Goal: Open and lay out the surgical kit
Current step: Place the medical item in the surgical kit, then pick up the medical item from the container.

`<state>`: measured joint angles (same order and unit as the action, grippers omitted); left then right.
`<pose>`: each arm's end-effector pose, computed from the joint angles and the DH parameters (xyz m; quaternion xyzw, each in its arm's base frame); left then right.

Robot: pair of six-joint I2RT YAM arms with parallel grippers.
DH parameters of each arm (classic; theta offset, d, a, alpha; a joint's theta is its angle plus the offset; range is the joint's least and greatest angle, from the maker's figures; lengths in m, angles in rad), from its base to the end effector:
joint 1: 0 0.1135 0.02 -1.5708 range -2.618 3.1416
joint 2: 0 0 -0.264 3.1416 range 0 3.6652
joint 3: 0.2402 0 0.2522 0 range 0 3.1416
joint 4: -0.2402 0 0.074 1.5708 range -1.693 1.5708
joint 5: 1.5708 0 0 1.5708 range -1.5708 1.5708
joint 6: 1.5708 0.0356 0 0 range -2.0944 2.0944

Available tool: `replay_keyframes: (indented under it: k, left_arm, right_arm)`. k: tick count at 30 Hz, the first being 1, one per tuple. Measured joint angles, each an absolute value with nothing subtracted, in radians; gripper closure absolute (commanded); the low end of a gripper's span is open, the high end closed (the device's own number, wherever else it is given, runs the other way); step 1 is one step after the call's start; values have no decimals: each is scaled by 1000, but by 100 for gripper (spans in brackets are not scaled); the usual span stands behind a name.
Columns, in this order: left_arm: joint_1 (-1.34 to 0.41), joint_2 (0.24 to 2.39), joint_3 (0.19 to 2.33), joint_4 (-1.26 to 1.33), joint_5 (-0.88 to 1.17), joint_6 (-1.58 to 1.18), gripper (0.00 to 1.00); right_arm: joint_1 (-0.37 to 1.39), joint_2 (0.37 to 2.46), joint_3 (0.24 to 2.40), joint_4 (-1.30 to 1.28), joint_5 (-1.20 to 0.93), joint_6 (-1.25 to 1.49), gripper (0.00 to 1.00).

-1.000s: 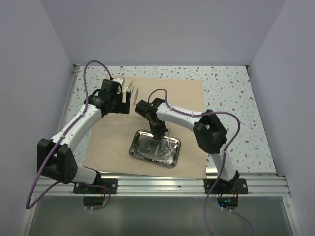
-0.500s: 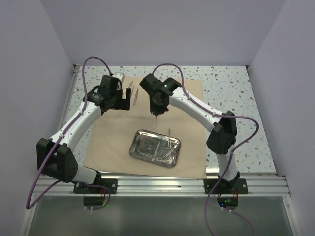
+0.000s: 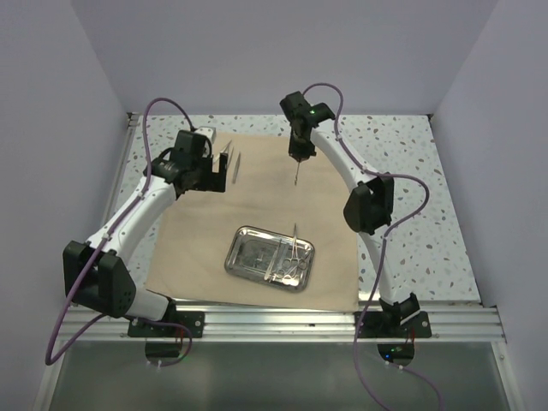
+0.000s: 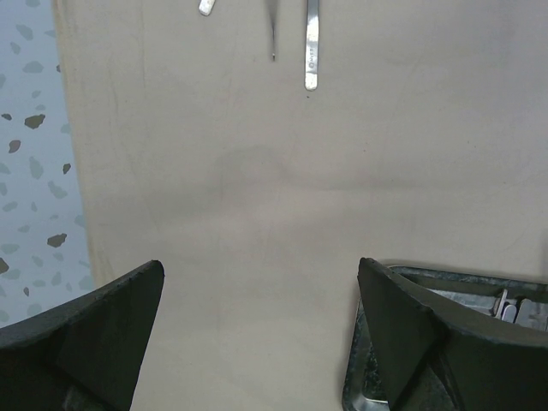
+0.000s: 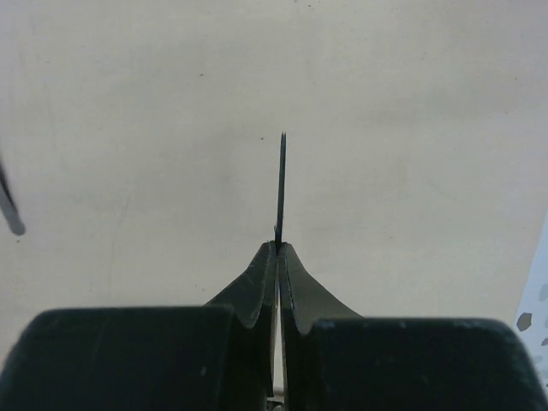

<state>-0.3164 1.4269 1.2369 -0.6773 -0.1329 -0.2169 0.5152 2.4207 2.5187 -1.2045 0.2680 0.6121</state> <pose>0.2911 -0.0903 0.3041 0.0237 0.9367 -0.0305 0.3481 0.4439 0.2405 0.2746 0.0774 0.9618 0.0119 0.2622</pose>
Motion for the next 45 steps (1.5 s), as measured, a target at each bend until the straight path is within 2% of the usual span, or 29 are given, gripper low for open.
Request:
replay_keyframes:
  k: [16, 18, 19, 20, 22, 23, 24, 26, 30, 31, 34, 37, 40, 43, 45]
  left_arm:
    - [-316, 1476, 1238, -675, -103, -217, 0]
    - [-316, 1481, 1238, -675, -104, -218, 0]
    - [-316, 1483, 1238, -675, -104, -218, 0]
    - [-316, 1485, 1238, -675, -104, -218, 0]
    - [-316, 1491, 1238, -676, -107, -220, 0]
    - [-316, 1494, 1240, -678, -110, -224, 0]
    - [-316, 1497, 1244, -681, -115, -227, 0]
    - [-316, 1504, 1260, -689, -131, -237, 0]
    - [-314, 1505, 1319, -701, -170, -260, 0]
    - [-314, 1498, 1326, -686, -181, -267, 0]
    - [-312, 1442, 1306, -641, -233, -315, 2]
    - [-279, 1393, 1271, -618, -168, -339, 12]
    - [-248, 1405, 1270, -609, -103, -362, 14]
    - [-247, 1410, 1256, -607, -65, -379, 15]
    - [-247, 1410, 1252, -607, -47, -384, 16]
  right_arm:
    - [470, 2581, 2579, -1192, 380, 526, 100]
    - [464, 2593, 2579, -1171, 381, 522, 88]
    - [463, 2597, 2578, -1159, 380, 521, 77]
    - [461, 2599, 2574, -1144, 379, 522, 61]
    - [461, 2599, 2569, -1117, 376, 520, 47]
    - [462, 2599, 2568, -1103, 376, 519, 27]
    - [462, 2598, 2565, -1087, 376, 522, 22]
    - [464, 2588, 2539, -1058, 376, 516, 17]
    - [465, 2491, 2401, -1029, 373, 512, 15]
    - [465, 2442, 2341, -1018, 369, 512, 2]
    - [472, 2197, 2057, -963, 344, 513, 2]
    - [503, 1956, 1834, -914, 305, 520, 2]
    - [581, 1737, 1660, -872, 246, 546, 10]
    - [670, 1639, 1536, -812, 189, 587, 16]
    - [719, 1641, 1467, -791, 147, 625, 16]
